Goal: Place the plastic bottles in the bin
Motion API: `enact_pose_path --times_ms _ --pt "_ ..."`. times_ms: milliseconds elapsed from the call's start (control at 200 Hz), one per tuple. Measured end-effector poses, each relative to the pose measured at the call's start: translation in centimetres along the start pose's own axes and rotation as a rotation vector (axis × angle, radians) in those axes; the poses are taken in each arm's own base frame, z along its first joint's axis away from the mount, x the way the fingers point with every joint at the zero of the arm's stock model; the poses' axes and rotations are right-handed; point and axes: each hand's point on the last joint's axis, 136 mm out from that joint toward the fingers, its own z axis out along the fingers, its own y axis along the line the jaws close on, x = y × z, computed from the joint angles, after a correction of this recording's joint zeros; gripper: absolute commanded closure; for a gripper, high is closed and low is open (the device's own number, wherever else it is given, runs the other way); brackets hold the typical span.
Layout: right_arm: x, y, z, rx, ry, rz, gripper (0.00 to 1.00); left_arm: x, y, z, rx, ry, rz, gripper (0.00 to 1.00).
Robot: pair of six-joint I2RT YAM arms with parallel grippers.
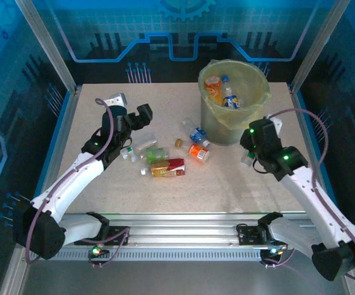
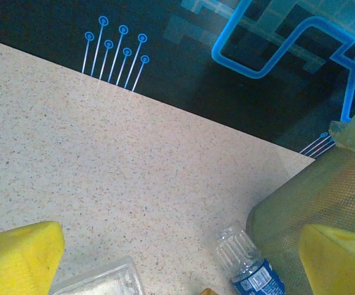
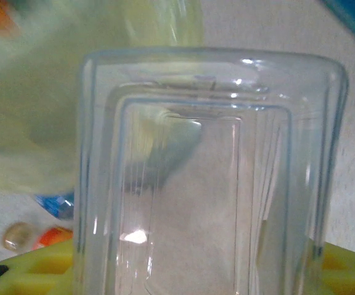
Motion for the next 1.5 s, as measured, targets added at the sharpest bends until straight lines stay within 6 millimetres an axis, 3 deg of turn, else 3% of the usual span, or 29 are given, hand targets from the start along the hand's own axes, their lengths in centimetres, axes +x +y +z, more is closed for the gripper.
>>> enact_pose_path --times_ms 145,275,405,635,906,1171,1246,1381,1501 --pt "-6.1 2.4 -3.6 -0.062 -0.111 -0.065 0.64 0.1 0.1 0.0 -0.002 0.002 0.0 0.01" --pt "-10.7 5.3 -4.5 -0.09 -0.17 -0.145 0.63 0.1 0.1 0.0 -0.002 0.003 -0.001 0.01" --pt "-14.0 8.2 -3.1 -0.087 -0.189 -0.231 0.63 0.1 0.1 0.0 -0.003 0.004 -0.009 0.01" --pt "-16.7 11.8 3.3 -0.061 -0.142 -0.322 0.62 0.4 0.3 0.0 -0.011 0.017 -0.021 0.01" --pt "-17.3 13.0 10.7 -0.067 -0.033 -0.32 0.61 0.8 0.6 0.0 -0.024 0.035 -0.016 0.01" --pt "-13.2 14.2 15.2 -0.122 0.127 -0.338 0.59 0.8 0.6 -0.1 -0.024 0.035 -0.015 0.01" --pt "-12.3 14.5 15.7 -0.141 0.156 -0.337 0.52 0.8 0.6 -0.2 -0.024 0.034 -0.015 0.01" --pt "-10.8 14.5 16.2 -0.154 0.203 -0.34 0.3 0.8 0.7 -0.2 -0.025 0.033 -0.014 0.01" --pt "-10.0 14.6 16.4 -0.157 0.225 -0.342 0.22 0.7 0.7 -0.2 -0.027 0.033 -0.014 0.01"
